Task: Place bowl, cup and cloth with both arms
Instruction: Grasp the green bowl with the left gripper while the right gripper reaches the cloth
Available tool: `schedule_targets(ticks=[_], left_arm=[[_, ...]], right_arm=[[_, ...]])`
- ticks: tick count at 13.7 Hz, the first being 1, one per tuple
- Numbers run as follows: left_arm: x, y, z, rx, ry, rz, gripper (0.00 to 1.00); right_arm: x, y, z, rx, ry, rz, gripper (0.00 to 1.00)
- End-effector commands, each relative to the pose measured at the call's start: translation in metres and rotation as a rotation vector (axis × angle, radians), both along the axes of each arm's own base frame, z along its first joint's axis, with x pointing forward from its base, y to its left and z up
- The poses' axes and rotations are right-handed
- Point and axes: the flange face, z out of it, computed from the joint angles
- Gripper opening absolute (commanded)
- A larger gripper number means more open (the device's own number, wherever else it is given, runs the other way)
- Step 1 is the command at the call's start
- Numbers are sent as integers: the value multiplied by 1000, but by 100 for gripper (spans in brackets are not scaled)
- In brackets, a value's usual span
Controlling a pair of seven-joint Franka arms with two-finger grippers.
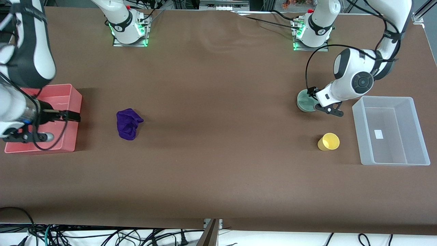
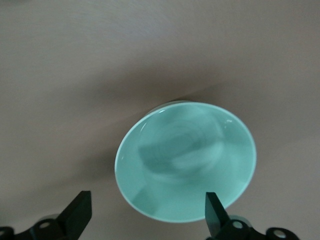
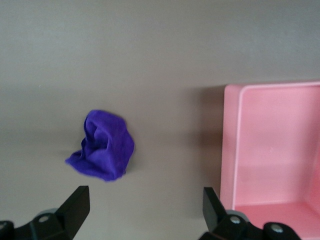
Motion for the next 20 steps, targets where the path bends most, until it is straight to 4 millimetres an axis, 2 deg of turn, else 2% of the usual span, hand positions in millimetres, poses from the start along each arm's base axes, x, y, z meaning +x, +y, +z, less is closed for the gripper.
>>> schedule_targets(ticks=[1,2,3,4,6,8,9,11,13,15,16,17,20], left_arm=[[4,12,-21,-65,9,-85,45],[4,11,-21,-69,9,-82,25],[5,10,-21,-69,8,-87,4],[6,10,-20,-70,6,-90,0],[7,11,-20,-71,8,-90,0],[13,11,-11,-73,-3,-93,0],[18,11,-4,-72,-9,-90,0],[37,11,30,-74,1,-93,0],[69,14,81,-82,81,-94,0],[94,36,136,-78,119,-66,0],[101,47,148,-76,130,-47,0],[105,66,149,-67,128,-24,0],[127,138,186,38,48,-99,0]], right_arm=[[8,17,-67,3,-38,53,100],[4,28,-91,14,-66,53,100],[-3,53,-109,49,-93,73,100],[-11,65,-121,63,-97,17,100],[-24,105,-136,65,-66,-113,100],[-38,118,-156,61,-45,-149,100],[-48,118,-172,58,-37,-144,100],[-65,116,-195,53,-32,-130,100],[-69,115,-196,36,-27,-97,100],[-76,111,-196,26,-7,-59,100],[-80,107,-194,22,14,-49,100],[-84,102,-191,16,41,-42,100],[-81,97,-176,12,61,-16,100]])
